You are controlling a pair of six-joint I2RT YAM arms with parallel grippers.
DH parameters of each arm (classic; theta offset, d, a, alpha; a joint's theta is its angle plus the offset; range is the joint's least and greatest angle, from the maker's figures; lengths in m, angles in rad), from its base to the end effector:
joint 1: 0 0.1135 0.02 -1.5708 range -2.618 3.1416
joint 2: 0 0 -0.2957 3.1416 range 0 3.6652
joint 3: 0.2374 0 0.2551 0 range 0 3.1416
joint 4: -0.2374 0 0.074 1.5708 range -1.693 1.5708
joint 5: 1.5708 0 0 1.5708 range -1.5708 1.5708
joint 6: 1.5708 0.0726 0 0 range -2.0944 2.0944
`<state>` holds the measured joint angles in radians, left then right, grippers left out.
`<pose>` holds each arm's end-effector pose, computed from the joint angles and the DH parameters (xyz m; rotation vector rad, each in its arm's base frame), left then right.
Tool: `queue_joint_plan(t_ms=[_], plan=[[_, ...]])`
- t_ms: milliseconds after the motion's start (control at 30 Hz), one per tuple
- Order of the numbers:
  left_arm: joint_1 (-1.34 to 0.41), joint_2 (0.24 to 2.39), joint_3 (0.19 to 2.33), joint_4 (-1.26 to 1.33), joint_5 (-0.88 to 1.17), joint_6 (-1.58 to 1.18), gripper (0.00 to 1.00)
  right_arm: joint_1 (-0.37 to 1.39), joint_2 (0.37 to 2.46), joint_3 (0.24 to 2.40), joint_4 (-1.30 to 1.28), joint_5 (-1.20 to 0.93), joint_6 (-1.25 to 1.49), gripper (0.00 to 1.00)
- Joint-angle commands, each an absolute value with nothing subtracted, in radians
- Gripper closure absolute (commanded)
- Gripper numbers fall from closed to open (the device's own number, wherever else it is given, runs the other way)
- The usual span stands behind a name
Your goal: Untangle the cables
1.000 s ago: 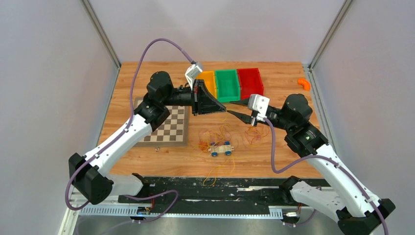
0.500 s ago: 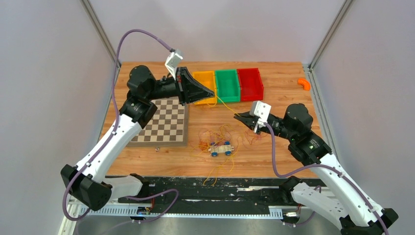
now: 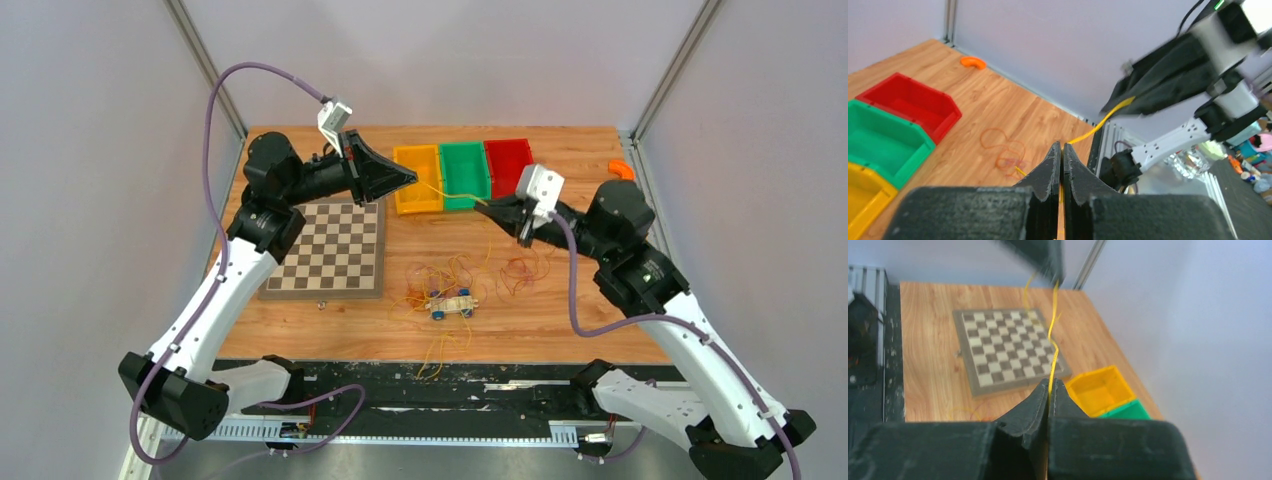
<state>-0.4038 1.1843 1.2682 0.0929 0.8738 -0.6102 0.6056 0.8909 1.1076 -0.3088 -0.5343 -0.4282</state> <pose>0.2258 -0.1570 0.4892 0.6425 1.4960 -1.4051 0.1428 0.1438 0.4428 -1.1607 1.2176 0.5768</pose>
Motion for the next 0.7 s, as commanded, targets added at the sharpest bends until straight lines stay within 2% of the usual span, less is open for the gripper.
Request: queue_joint_plan(t_ms=[0, 100, 167, 200, 267, 333, 400, 500, 667], plan=[[-0.402, 1.14, 1.207, -0.048, 0.882, -0.434, 0.88, 0.607, 0.989, 1.4, -0.229, -0.584, -0.316, 1.0], [-0.414, 1.129, 1.194, -0.064, 0.928, -0.393, 0.81, 0.607, 1.062, 1.537, -0.197, -0.625, -0.265, 1.0], [-0.424, 1.128, 1.211, -0.065, 0.946, -0.365, 0.6, 0.607, 1.107, 1.607, -0.172, -0.641, -0.24, 1.0], [-0.427, 1.128, 1.225, -0.062, 0.959, -0.36, 0.37, 0.608, 1.13, 1.639, -0.161, -0.641, -0.229, 1.0], [-0.431, 1.133, 1.245, -0.048, 0.982, -0.353, 0.19, 0.607, 1.173, 1.693, -0.142, -0.645, -0.215, 1.0], [-0.448, 1.145, 1.269, -0.054, 0.991, -0.331, 0.11, 0.608, 1.203, 1.733, -0.122, -0.648, -0.201, 1.0], [-0.483, 1.163, 1.291, -0.058, 0.995, -0.306, 0.08, 0.607, 1.228, 1.76, -0.096, -0.653, -0.183, 1.0], [-0.556, 1.205, 1.316, -0.061, 0.988, -0.267, 0.05, 0.607, 1.254, 1.797, -0.072, -0.653, -0.159, 1.0], [-0.581, 1.274, 1.359, -0.014, 0.884, -0.256, 0.06, 0.607, 1.27, 1.827, -0.059, -0.659, -0.132, 1.0]])
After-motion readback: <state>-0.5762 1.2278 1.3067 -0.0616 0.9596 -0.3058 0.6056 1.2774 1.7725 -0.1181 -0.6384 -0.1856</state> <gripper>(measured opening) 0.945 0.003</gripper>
